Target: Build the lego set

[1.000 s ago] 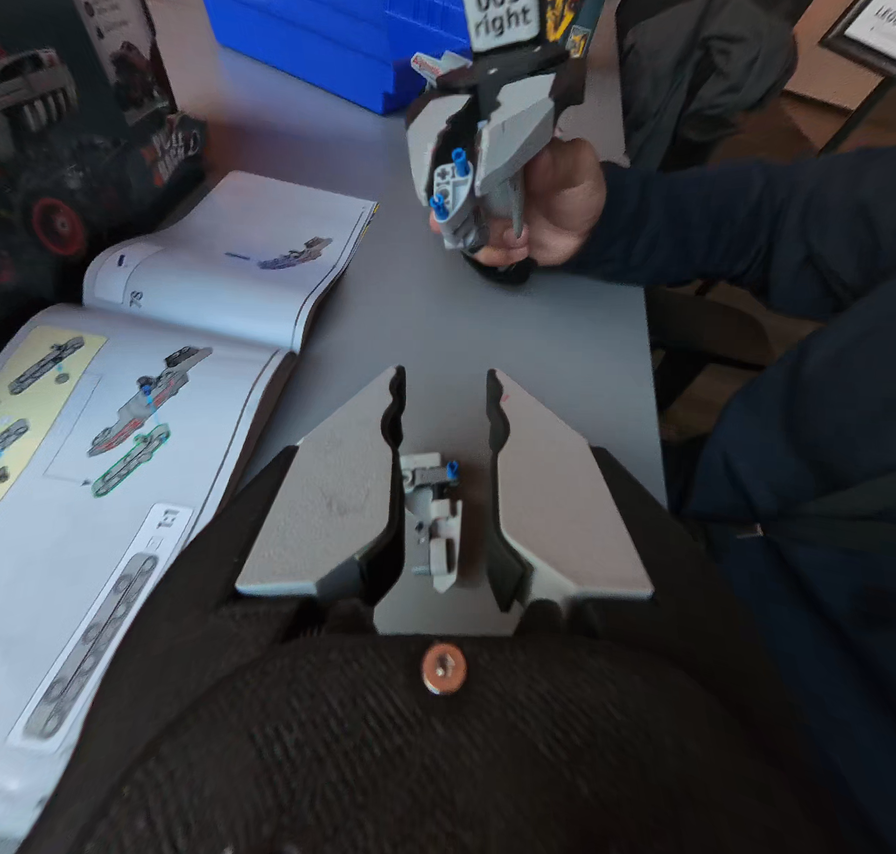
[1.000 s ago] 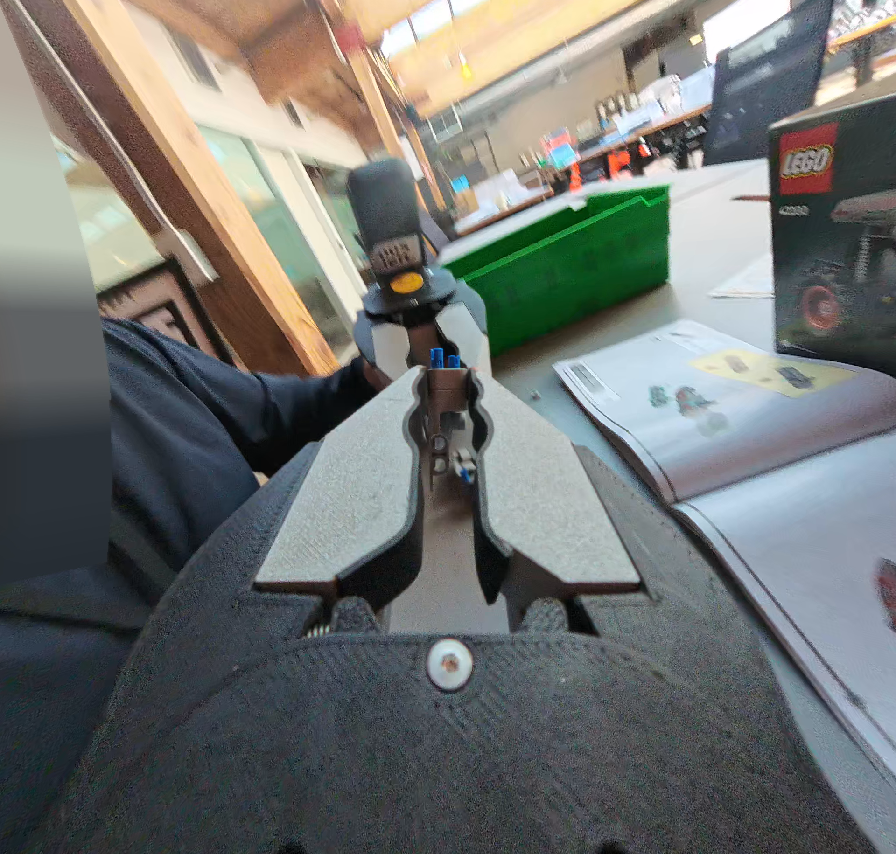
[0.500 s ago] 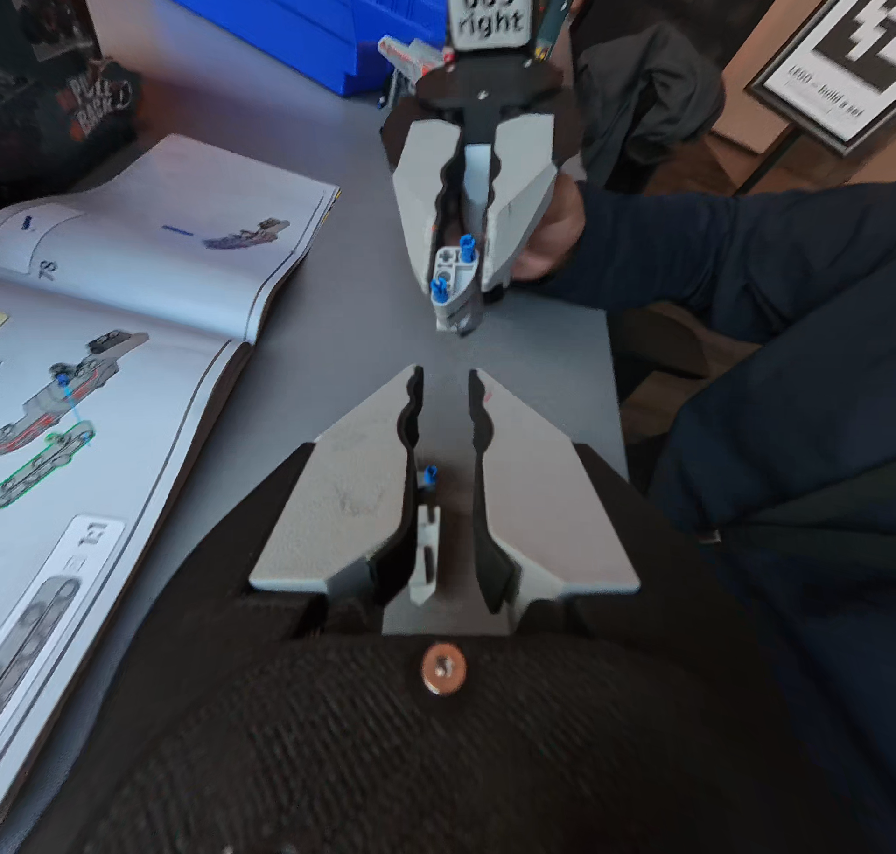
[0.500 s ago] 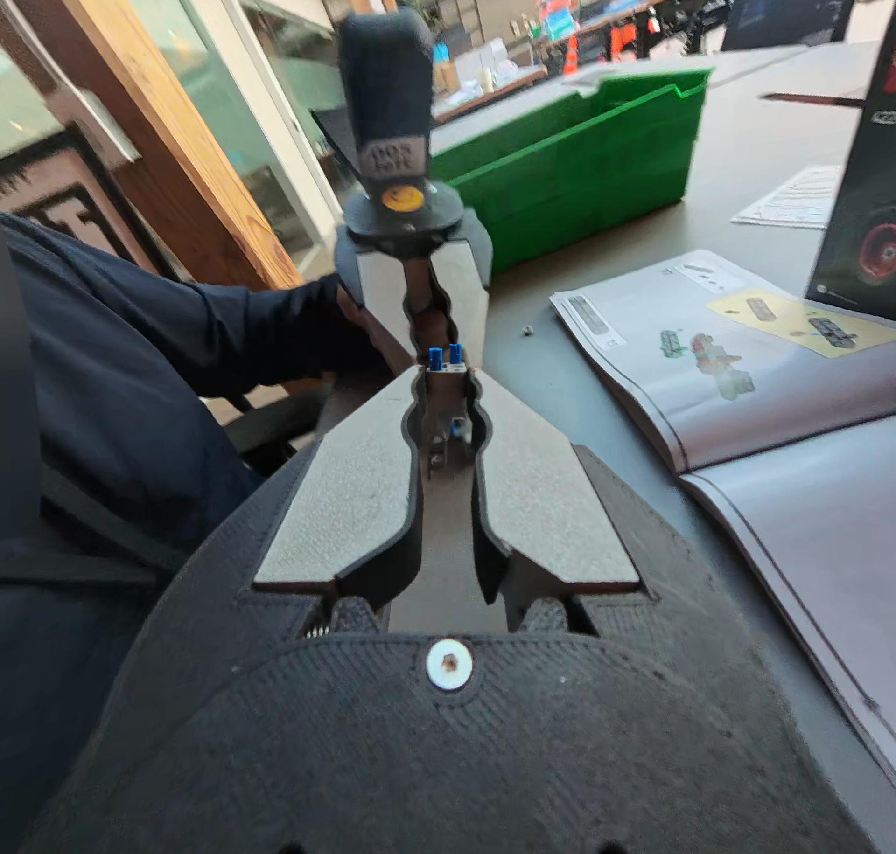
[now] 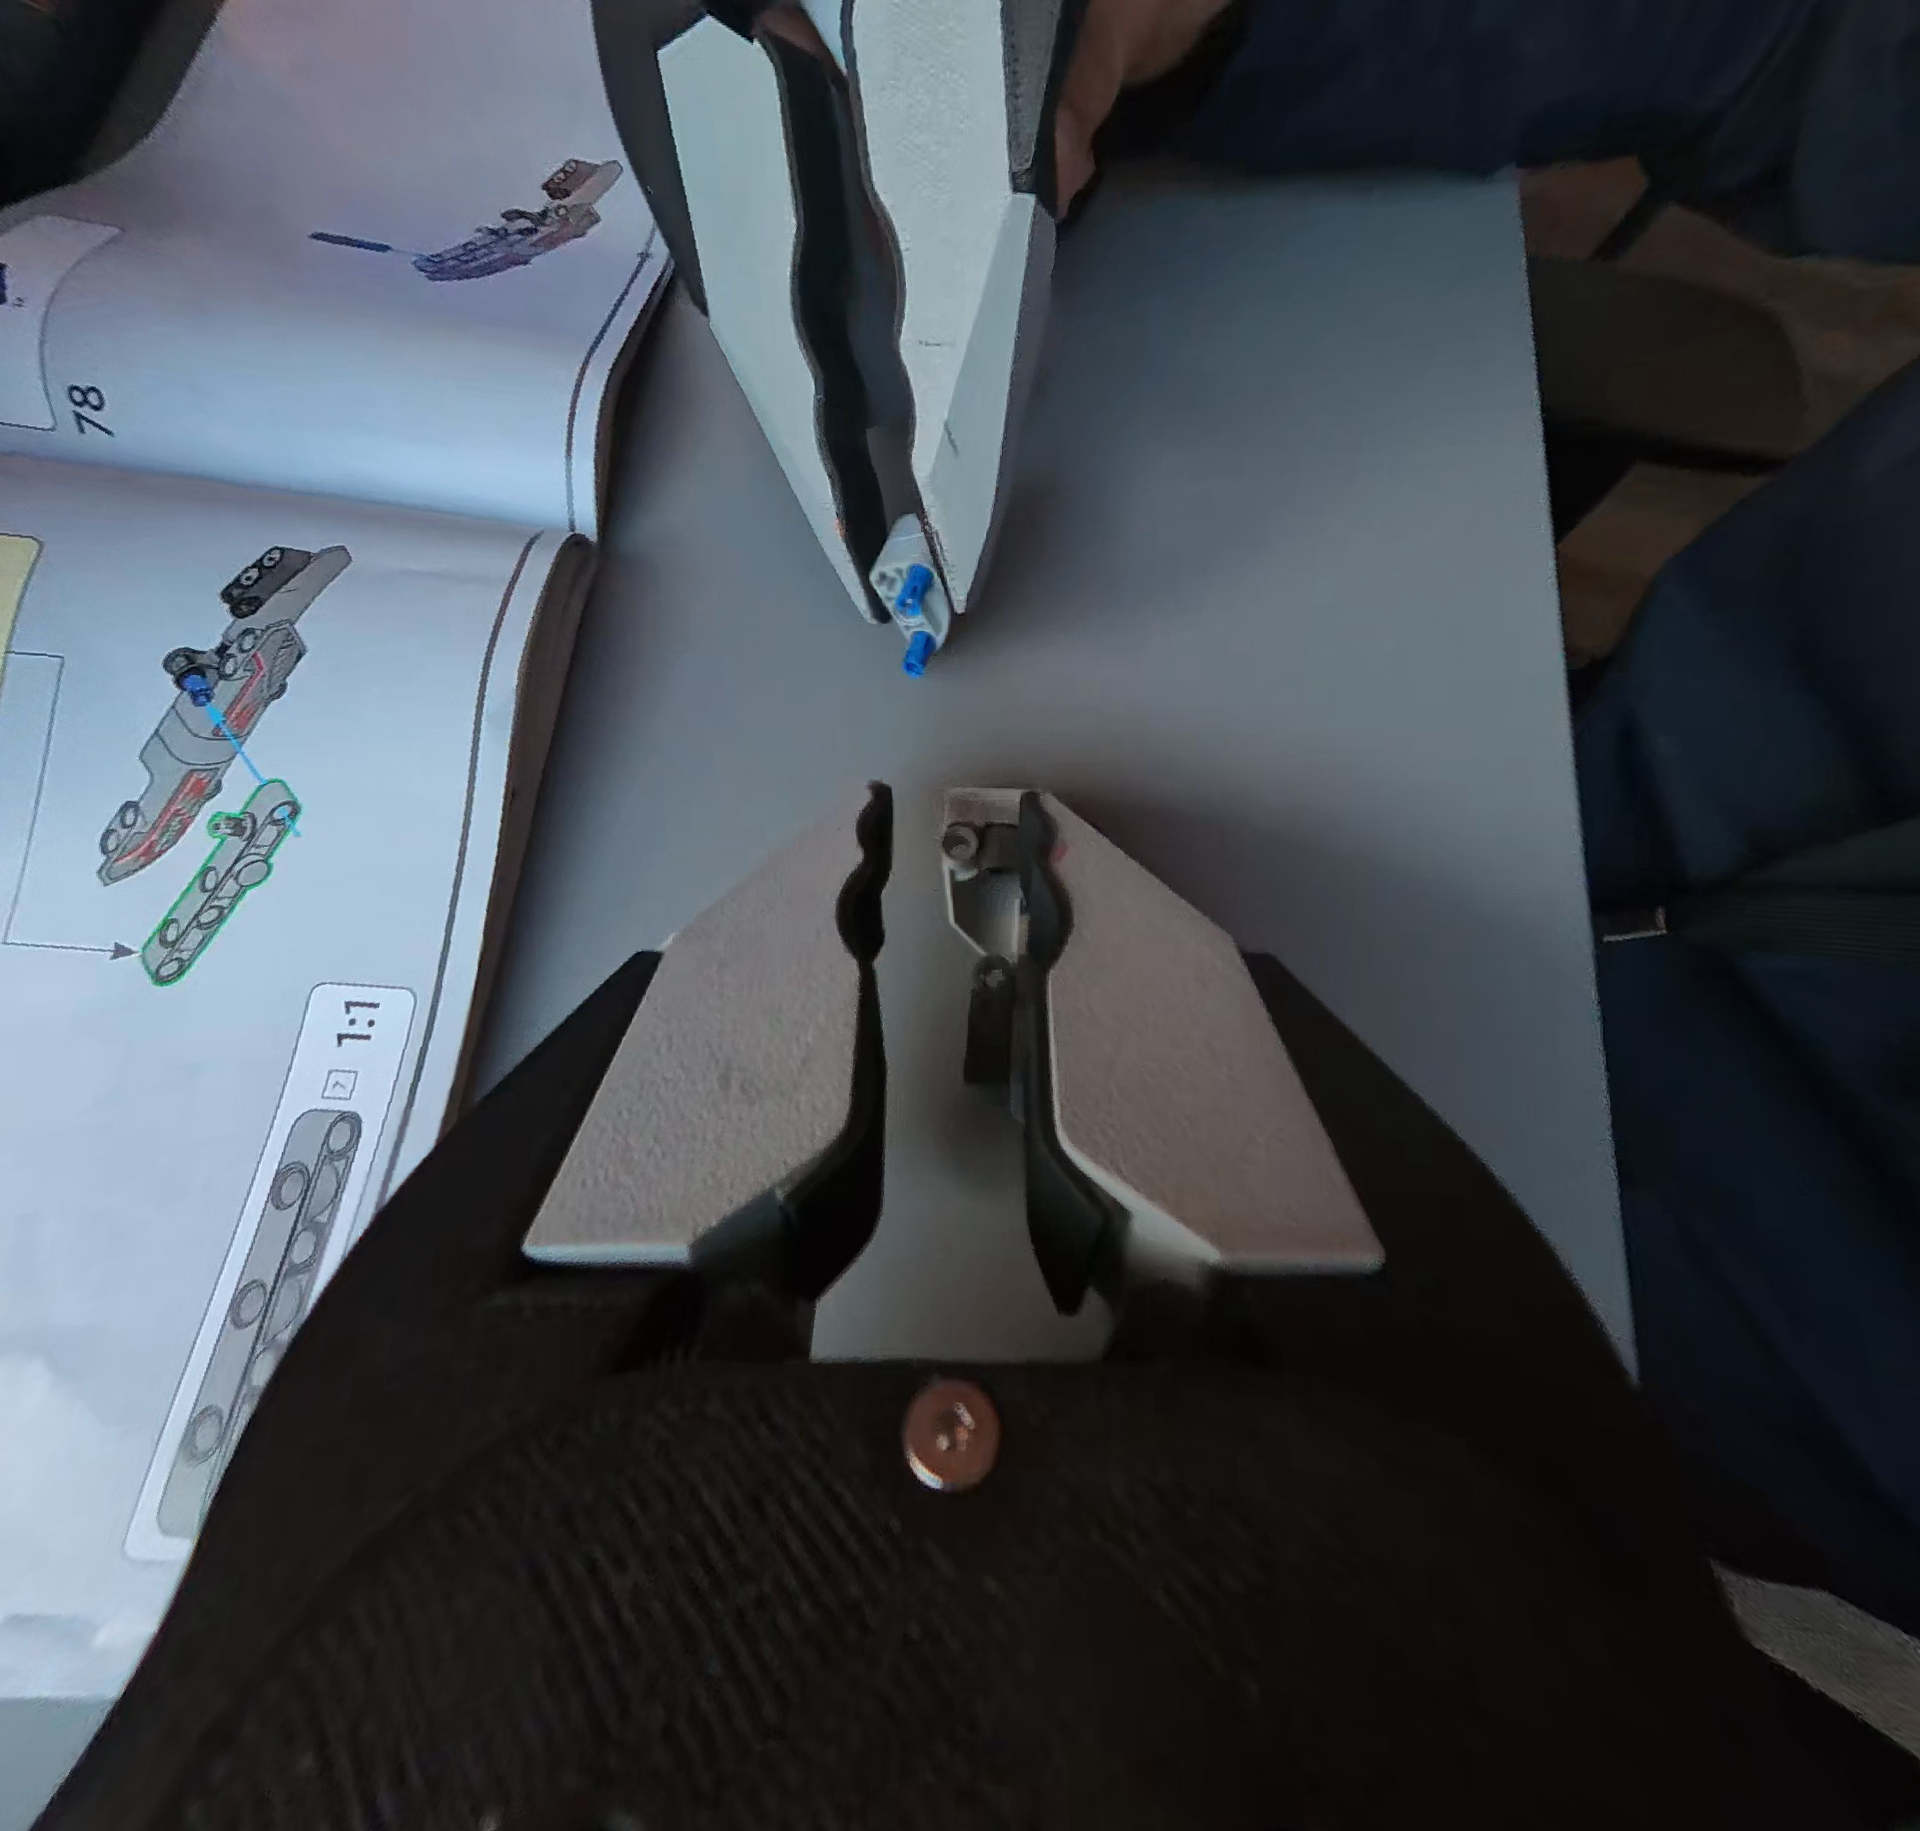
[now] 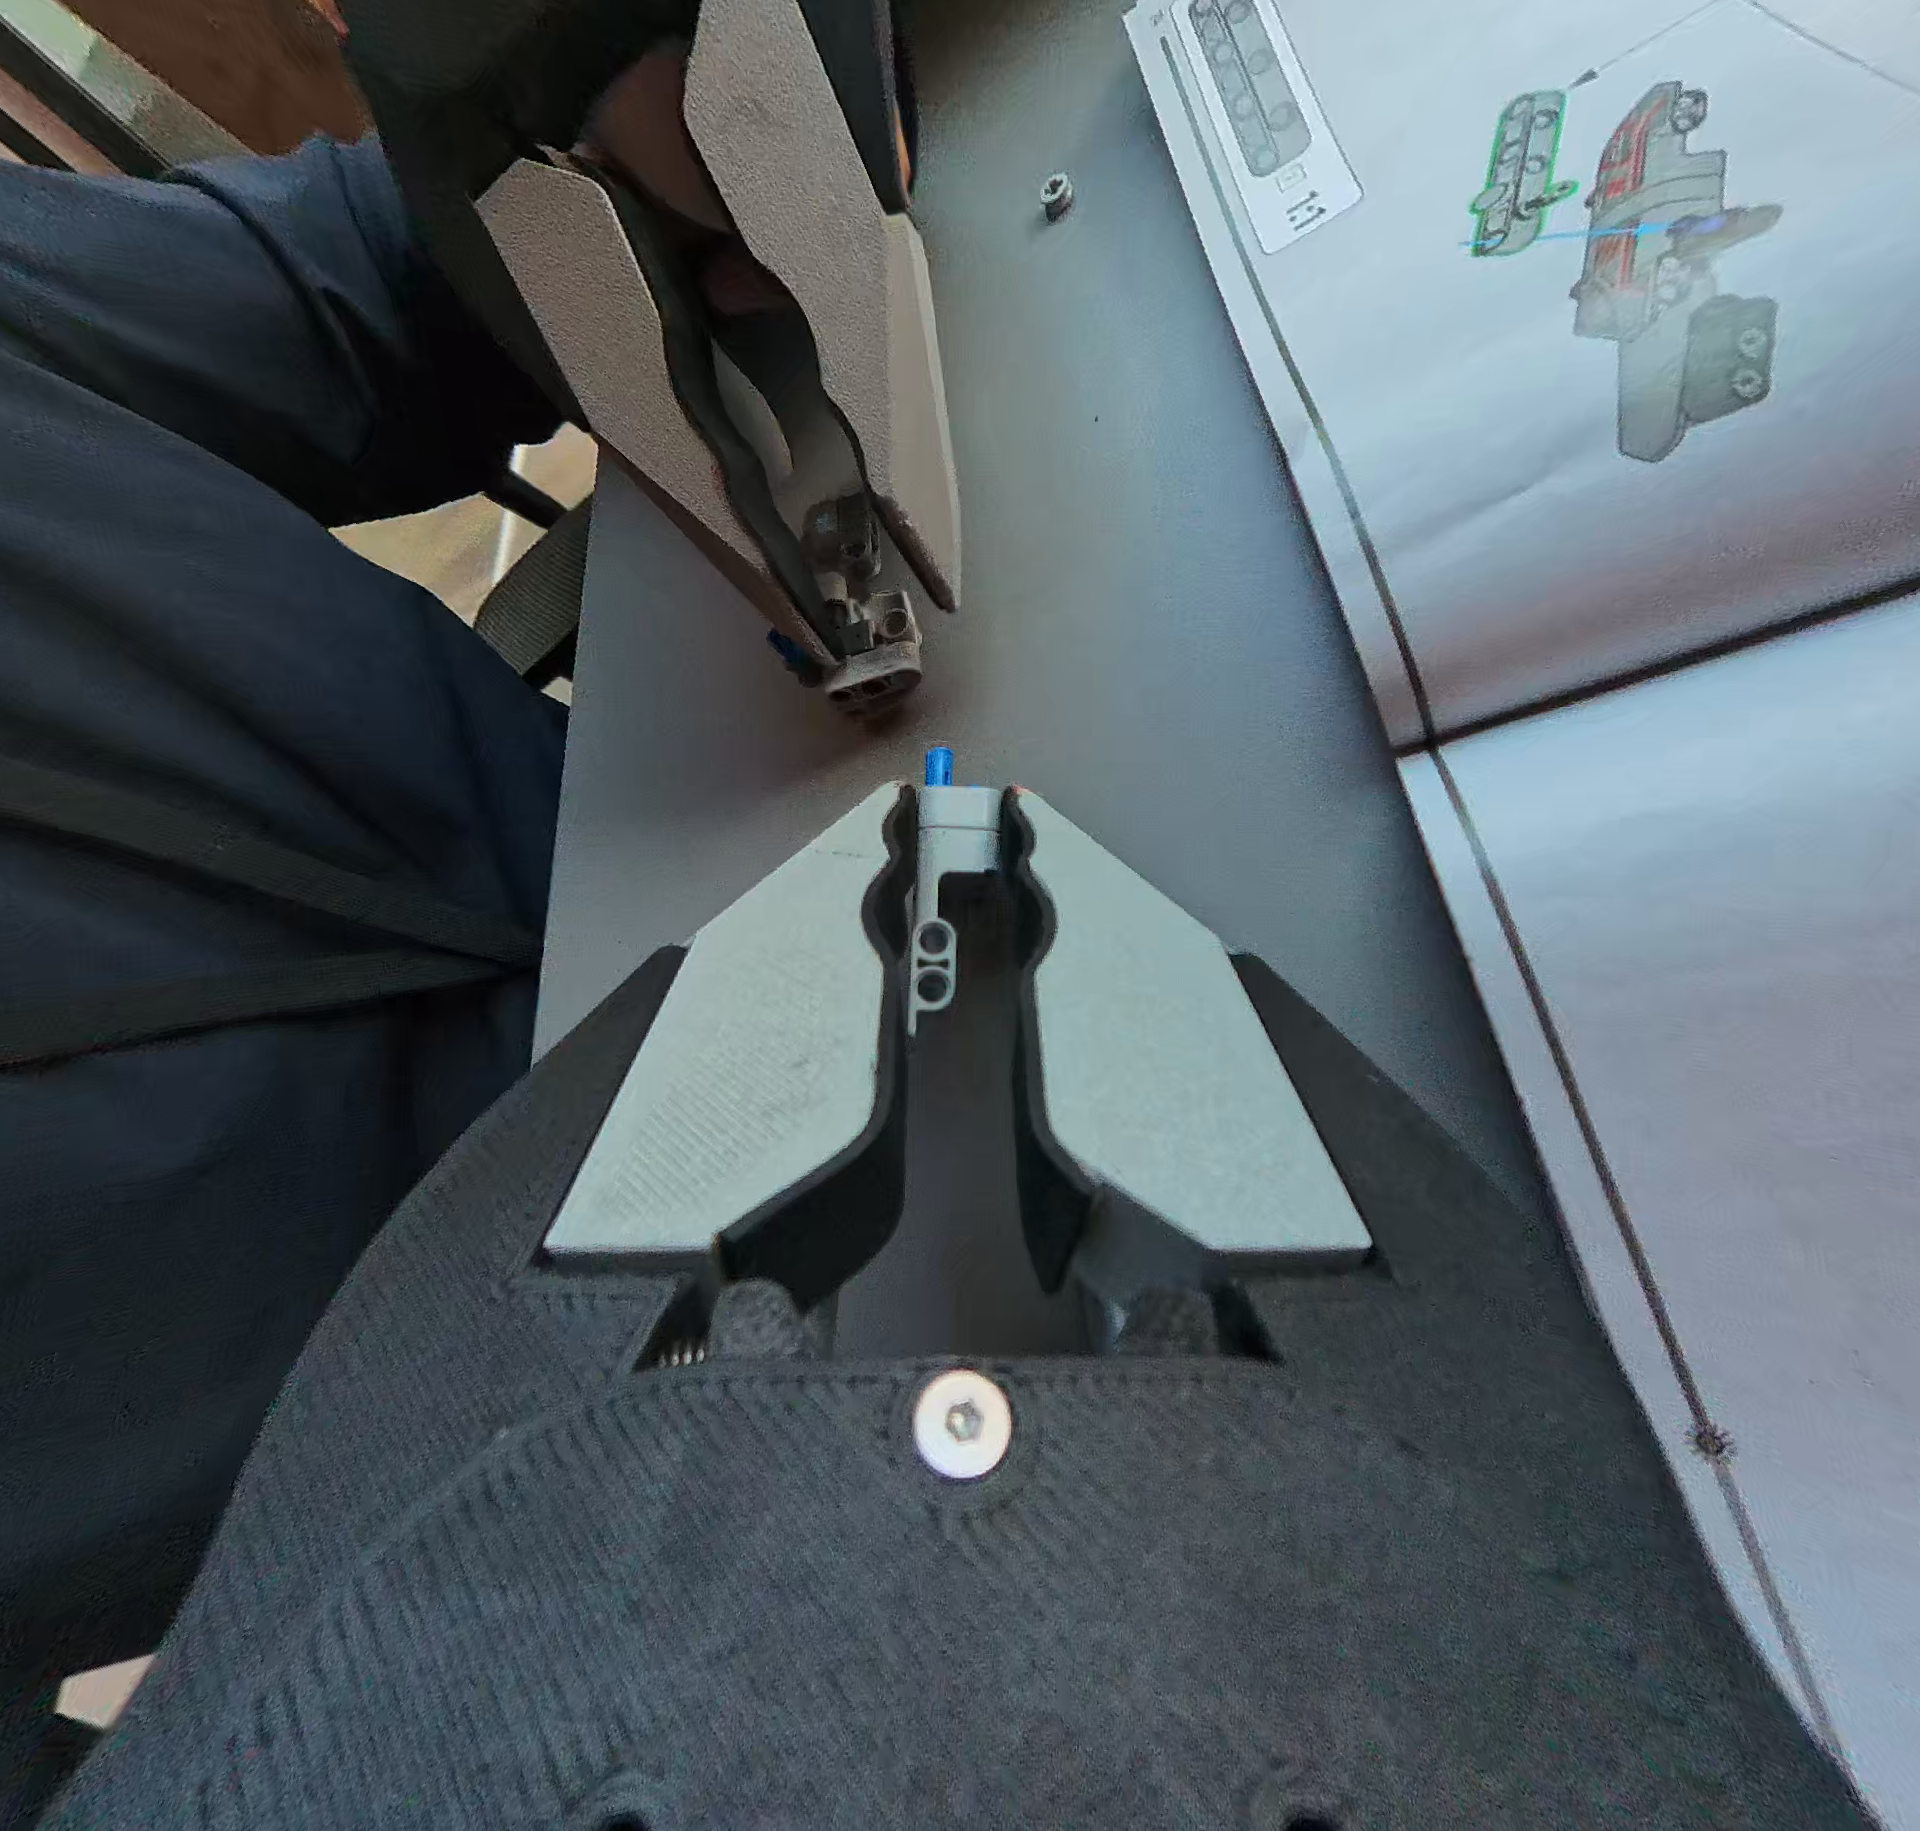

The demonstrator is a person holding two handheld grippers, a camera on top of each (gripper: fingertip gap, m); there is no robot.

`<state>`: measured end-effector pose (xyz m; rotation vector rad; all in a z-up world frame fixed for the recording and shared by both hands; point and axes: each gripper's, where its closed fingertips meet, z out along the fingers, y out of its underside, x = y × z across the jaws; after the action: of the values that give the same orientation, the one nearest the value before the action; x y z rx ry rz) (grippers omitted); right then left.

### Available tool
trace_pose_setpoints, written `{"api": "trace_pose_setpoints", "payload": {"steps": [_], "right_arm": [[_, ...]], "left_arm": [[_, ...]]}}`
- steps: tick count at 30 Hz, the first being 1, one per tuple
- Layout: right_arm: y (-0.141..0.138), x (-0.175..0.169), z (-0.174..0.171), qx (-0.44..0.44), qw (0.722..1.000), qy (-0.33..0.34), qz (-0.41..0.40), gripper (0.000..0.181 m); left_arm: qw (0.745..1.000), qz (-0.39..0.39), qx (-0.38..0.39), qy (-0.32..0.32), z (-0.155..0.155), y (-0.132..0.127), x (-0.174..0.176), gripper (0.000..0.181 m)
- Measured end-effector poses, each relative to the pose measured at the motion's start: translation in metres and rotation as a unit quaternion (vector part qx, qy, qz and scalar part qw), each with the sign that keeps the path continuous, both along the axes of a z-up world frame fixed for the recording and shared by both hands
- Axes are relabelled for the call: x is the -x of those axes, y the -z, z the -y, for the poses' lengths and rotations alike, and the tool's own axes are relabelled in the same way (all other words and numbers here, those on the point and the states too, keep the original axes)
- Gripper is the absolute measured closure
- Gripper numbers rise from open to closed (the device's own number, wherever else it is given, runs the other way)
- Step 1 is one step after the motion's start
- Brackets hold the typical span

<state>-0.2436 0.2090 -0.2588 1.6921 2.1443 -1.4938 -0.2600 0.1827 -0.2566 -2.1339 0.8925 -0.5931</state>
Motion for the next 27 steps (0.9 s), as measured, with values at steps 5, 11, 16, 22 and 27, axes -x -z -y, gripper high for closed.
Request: {"api": "trace_pose_setpoints", "payload": {"steps": [5, 11, 16, 22, 27], "right_arm": [[0.002, 0.002, -0.001, 0.051, 0.998, 0.007, 0.024, 0.168], [0.002, 0.004, -0.006, 0.029, 0.999, 0.017, 0.005, 0.168], [-0.005, 0.01, -0.014, 0.058, 0.997, 0.048, -0.005, 0.168], [-0.02, 0.009, -0.008, 0.116, 0.992, 0.037, -0.025, 0.168], [-0.034, 0.011, 0.004, 0.157, 0.986, 0.022, -0.052, 0.169]], "left_arm": [[1.0, 0.002, -0.001, -0.006, 0.0, 0.0, 0.003, 0.16], [1.0, -0.005, -0.01, -0.007, -0.002, 0.001, 0.002, 0.16], [1.0, -0.008, -0.012, -0.013, -0.003, 0.001, 0.004, 0.161], [0.999, -0.014, -0.028, -0.017, -0.005, 0.0, 0.004, 0.161], [0.999, 0.026, -0.027, -0.011, -0.009, -0.011, -0.008, 0.161]]}}
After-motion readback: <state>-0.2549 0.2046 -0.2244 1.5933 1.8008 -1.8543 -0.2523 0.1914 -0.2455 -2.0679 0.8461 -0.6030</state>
